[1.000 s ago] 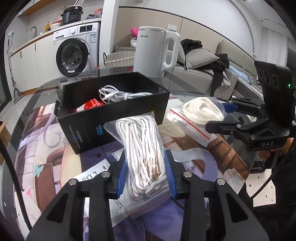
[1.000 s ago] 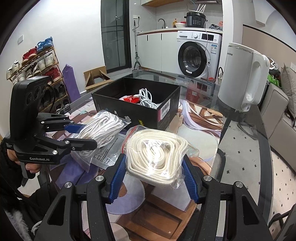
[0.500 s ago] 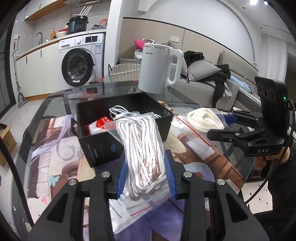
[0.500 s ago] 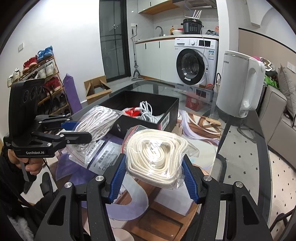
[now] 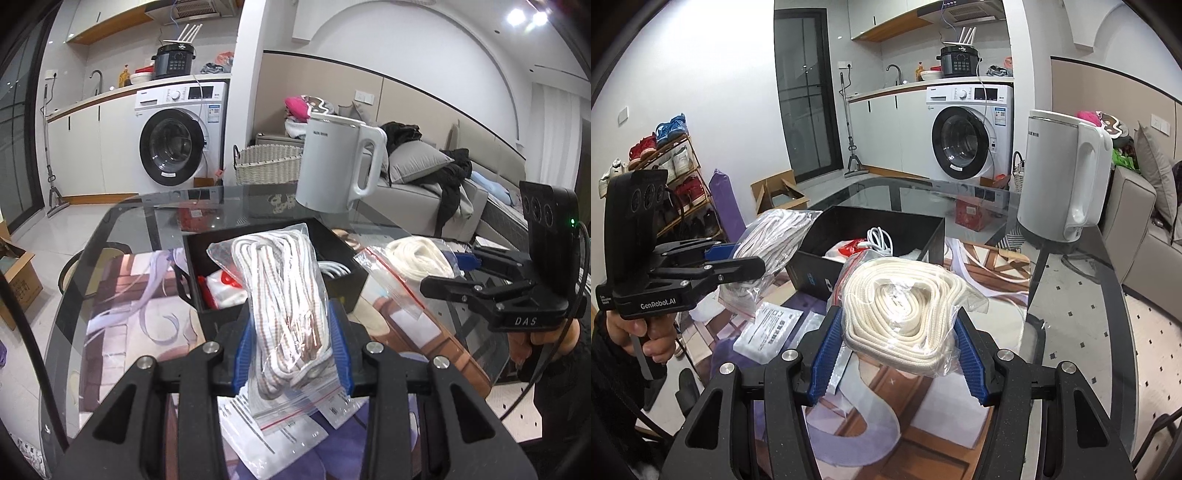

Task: Organize soft objects
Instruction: 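Lift both bagged ropes and carry them over the black box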

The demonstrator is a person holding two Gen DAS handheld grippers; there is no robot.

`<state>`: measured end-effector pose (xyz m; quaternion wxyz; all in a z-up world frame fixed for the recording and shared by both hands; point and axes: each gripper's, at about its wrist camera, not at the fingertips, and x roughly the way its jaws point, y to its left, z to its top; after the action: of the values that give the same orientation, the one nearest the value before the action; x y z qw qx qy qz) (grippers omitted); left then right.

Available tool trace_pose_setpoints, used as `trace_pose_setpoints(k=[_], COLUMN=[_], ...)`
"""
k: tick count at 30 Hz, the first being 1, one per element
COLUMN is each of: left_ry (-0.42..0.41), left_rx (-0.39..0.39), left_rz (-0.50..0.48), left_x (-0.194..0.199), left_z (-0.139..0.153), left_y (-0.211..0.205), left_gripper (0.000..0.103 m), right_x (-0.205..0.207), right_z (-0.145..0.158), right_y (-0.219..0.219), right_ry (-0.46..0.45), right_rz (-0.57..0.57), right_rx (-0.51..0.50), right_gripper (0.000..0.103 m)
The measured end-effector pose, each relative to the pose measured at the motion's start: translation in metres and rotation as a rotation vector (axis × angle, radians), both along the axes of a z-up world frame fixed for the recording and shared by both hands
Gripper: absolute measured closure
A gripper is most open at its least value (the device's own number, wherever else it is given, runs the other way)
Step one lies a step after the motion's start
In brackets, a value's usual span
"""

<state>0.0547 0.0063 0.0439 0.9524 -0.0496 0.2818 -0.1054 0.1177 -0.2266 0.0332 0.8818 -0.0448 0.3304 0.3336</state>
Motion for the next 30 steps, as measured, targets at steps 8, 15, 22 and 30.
trace_pose_setpoints(k=[8,15,22,30], left_ry=[-0.01,-0.009,-0.003,0.017], left_rx=[0.009,0.02,0.042,0.072], left_rz=[0.031,0.052,0.072,0.096], left_x=[0.017,0.031,0.044,0.059], left_z=[0.005,0.009,0.01,0.006], left_y=[0.007,0.008,0.008,0.007], left_gripper=[0.067,0.067,0.067,0.067], right_x=[0.014,0.026,0.035,0.046], right_z=[0.013,0.021,0.023,0.018], right_y=[0.019,0.032,0.046,0.062], right_ry=[-0.036,-0.048,-0.075,-0.075], right_rz=[-0.003,-0.006,0.0,0.014], right_rx=[-0.021,-0.021,-0.058,-0.094], right_gripper=[0.044,0.044,0.044,0.044])
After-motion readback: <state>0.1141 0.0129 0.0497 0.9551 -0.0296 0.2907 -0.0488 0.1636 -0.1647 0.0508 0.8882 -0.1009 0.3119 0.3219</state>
